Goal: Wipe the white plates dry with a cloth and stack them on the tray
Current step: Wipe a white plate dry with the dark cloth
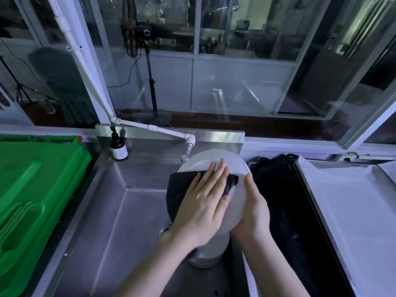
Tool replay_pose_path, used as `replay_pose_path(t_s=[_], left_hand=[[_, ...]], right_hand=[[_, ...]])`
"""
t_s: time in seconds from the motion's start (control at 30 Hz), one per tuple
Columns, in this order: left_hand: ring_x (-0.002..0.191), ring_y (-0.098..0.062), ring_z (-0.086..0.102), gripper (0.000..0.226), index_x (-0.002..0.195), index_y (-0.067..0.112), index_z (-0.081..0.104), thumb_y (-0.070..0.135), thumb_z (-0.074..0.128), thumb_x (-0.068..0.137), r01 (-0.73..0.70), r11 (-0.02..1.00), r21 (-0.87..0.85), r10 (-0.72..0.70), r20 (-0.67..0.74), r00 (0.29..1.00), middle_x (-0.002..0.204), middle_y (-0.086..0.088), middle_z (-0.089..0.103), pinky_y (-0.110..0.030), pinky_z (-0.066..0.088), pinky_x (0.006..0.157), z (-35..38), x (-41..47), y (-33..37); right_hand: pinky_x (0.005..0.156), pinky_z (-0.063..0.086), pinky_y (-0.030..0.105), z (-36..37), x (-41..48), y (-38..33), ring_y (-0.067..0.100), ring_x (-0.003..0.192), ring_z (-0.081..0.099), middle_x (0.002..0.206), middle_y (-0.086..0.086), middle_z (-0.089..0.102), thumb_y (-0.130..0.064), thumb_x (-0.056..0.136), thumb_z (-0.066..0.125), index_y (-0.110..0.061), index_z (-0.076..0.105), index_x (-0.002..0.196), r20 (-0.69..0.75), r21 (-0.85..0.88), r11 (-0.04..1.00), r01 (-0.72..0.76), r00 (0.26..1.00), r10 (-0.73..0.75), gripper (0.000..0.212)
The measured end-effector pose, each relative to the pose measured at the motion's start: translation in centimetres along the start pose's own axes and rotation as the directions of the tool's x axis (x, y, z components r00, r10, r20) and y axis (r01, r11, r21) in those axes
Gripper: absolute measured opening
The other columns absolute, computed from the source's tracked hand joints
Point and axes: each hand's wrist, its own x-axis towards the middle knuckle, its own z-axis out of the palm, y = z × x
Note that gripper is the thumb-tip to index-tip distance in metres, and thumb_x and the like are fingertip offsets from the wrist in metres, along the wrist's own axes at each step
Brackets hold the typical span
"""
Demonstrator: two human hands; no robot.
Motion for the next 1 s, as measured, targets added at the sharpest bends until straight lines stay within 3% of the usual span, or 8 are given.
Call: replay_pose_path(t_s=[0.23,0.33,0.4,0.5,0.6,0.73,0.87,1.0], left_hand=[[0.148,-0.019,0.024,0.050,0.150,0.008,0.035,0.011,0.043,0.101,0.183,0.967,-0.179,-0.217,-0.196,0.956,0.159,0.003,0.023,-0.036,0.025,0.119,0.7,2.0,-0.6],[0.110,-0.035,0.063,0.034,0.131,0.002,0.057,0.004,0.050,0.098,0.299,0.945,-0.131,-0.326,-0.355,0.876,0.125,-0.016,0.065,-0.031,0.045,0.085,1.6,2.1,0.3],[0.078,-0.043,0.063,0.022,0.117,0.000,0.062,0.005,0.049,0.099,0.421,0.890,-0.175,-0.456,-0.377,0.806,0.090,-0.023,0.069,-0.032,0.026,0.059,1.8,2.5,0.2],[0.080,-0.044,0.059,0.021,0.110,0.003,0.062,0.011,0.045,0.101,0.609,0.751,-0.254,-0.660,-0.254,0.707,0.084,-0.023,0.066,-0.032,0.020,0.059,1.8,3.1,0.3],[0.091,-0.032,0.064,0.015,0.097,0.022,0.068,0.021,0.053,0.096,0.670,0.502,-0.547,-0.786,0.037,0.618,0.094,-0.008,0.070,-0.042,0.051,0.076,1.6,4.2,1.4],[0.087,-0.015,0.071,0.037,0.091,0.036,0.077,0.065,0.070,0.069,0.710,0.184,-0.680,-0.659,0.450,0.602,0.096,0.001,0.077,-0.037,0.053,0.084,1.2,4.9,3.1],[0.056,-0.011,0.061,0.031,0.081,0.025,0.080,0.052,0.079,0.065,0.756,0.224,-0.615,-0.590,0.531,0.608,0.070,0.005,0.071,-0.021,0.046,0.052,1.8,5.3,4.0],[0.061,-0.014,0.056,0.004,0.071,0.021,0.079,0.021,0.077,0.075,0.729,0.290,-0.620,-0.595,0.479,0.645,0.066,0.003,0.068,-0.025,0.046,0.062,3.4,6.0,4.8]], right_hand=[[0.072,0.044,0.047,-1.7,-2.0,-2.4,0.033,0.076,0.053,0.083,0.022,0.059,-0.043,0.093,0.066,0.022,0.054,0.093,-0.001,-0.205,0.960,0.190,0.981,-0.194,0.067],[0.069,0.028,0.043,-3.3,-2.7,-4.4,0.027,0.073,0.036,0.076,0.013,0.043,-0.053,0.084,0.067,0.015,0.038,0.072,0.113,-0.321,0.893,0.315,0.949,-0.294,0.075],[0.065,0.029,0.041,-4.8,-3.0,-6.0,0.024,0.069,0.038,0.072,0.012,0.043,-0.057,0.081,0.064,0.012,0.041,0.074,0.200,-0.426,0.815,0.394,0.919,-0.340,0.074],[0.054,0.027,0.028,-7.1,-3.1,-7.9,0.013,0.058,0.034,0.061,0.001,0.036,-0.054,0.088,0.056,-0.008,0.038,0.062,0.361,-0.599,0.588,0.544,0.838,-0.409,0.056],[0.050,0.024,0.016,-8.7,-3.2,-8.8,0.001,0.053,0.030,0.058,-0.012,0.032,-0.041,0.097,0.055,-0.024,0.044,0.064,0.583,-0.661,0.275,0.698,0.709,-0.398,0.039],[0.066,0.038,0.007,-10.6,-3.7,-9.1,-0.001,0.066,0.056,0.074,-0.023,0.057,-0.028,0.094,0.059,-0.012,0.076,0.107,0.706,-0.669,-0.047,0.742,0.614,-0.353,0.026],[0.098,0.052,0.026,-12.3,-4.6,-10.0,0.012,0.117,0.066,0.131,-0.005,0.067,-0.027,0.095,0.066,-0.015,0.066,0.131,0.816,-0.576,-0.345,0.741,0.544,-0.195,0.038],[0.105,0.050,0.039,-13.4,-5.2,-10.7,0.021,0.125,0.062,0.139,-0.003,0.061,-0.033,0.094,0.067,-0.020,0.061,0.137,0.825,-0.523,-0.544,0.656,0.550,-0.129,0.045]])
